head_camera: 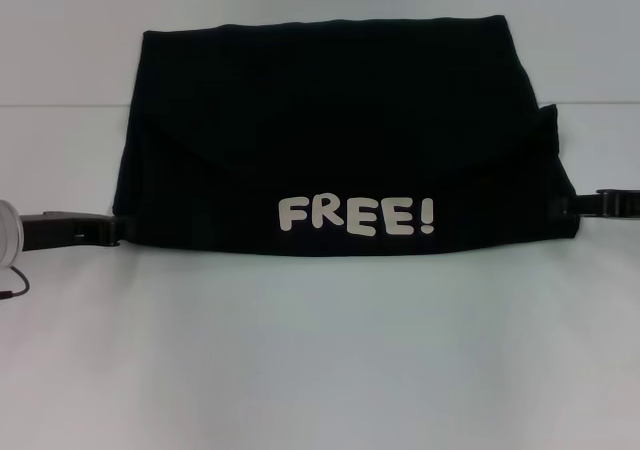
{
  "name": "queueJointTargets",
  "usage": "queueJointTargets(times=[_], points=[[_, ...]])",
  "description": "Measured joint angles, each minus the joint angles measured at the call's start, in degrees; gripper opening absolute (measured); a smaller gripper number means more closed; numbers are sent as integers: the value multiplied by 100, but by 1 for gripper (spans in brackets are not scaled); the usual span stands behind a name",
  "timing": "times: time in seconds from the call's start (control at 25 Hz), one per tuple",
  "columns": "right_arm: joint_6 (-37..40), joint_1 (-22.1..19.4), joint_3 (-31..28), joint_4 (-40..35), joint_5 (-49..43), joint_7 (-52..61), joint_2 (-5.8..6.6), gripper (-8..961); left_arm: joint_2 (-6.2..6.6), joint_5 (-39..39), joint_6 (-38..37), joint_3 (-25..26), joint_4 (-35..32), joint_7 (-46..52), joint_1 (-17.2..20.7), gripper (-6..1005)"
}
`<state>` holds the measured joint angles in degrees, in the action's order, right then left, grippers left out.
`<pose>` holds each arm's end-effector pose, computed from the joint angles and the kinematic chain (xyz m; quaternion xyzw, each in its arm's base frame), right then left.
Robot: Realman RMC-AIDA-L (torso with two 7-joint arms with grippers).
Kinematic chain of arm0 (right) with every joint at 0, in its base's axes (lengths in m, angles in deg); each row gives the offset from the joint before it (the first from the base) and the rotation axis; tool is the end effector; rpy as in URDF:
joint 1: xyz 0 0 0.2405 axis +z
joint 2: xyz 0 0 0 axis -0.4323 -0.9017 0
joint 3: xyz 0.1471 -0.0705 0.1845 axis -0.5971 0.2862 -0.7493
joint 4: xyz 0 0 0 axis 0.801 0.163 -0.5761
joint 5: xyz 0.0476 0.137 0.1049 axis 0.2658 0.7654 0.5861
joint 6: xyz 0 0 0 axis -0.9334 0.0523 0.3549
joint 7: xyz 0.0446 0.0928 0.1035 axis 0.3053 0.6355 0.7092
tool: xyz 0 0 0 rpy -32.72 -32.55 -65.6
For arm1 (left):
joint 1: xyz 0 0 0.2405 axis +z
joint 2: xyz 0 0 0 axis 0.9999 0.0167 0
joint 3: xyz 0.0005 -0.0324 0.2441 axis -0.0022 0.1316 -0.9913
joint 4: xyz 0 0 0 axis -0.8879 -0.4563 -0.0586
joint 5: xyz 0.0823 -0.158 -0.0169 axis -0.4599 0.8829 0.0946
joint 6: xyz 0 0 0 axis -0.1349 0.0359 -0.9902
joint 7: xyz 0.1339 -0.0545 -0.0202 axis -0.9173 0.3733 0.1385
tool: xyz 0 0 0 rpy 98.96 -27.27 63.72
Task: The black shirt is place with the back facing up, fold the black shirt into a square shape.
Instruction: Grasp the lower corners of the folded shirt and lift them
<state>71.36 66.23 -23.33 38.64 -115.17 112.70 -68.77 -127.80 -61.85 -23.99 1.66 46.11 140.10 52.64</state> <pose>0.2924 0.3809 0.0457 -0.7942 0.5311 0.0940 0.2798 -0.2985 0.3555 0.0305 -0.8144 -0.4786 -0.0959 0.3139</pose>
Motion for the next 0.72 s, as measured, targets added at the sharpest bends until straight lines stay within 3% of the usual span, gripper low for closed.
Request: queueJointTargets(times=[0.24, 0.56, 0.72], points=[[-462, 64, 509, -32, -1, -121, -153, 655, 0, 0, 14, -1, 1, 0, -8, -1], [-471, 62, 541, 1, -5, -402, -126, 655, -6, 0, 33, 11, 28, 0, -2, -1], [-478, 64, 584, 24, -6, -490, -121, 567, -8, 0, 45, 10, 38, 0, -13, -1]])
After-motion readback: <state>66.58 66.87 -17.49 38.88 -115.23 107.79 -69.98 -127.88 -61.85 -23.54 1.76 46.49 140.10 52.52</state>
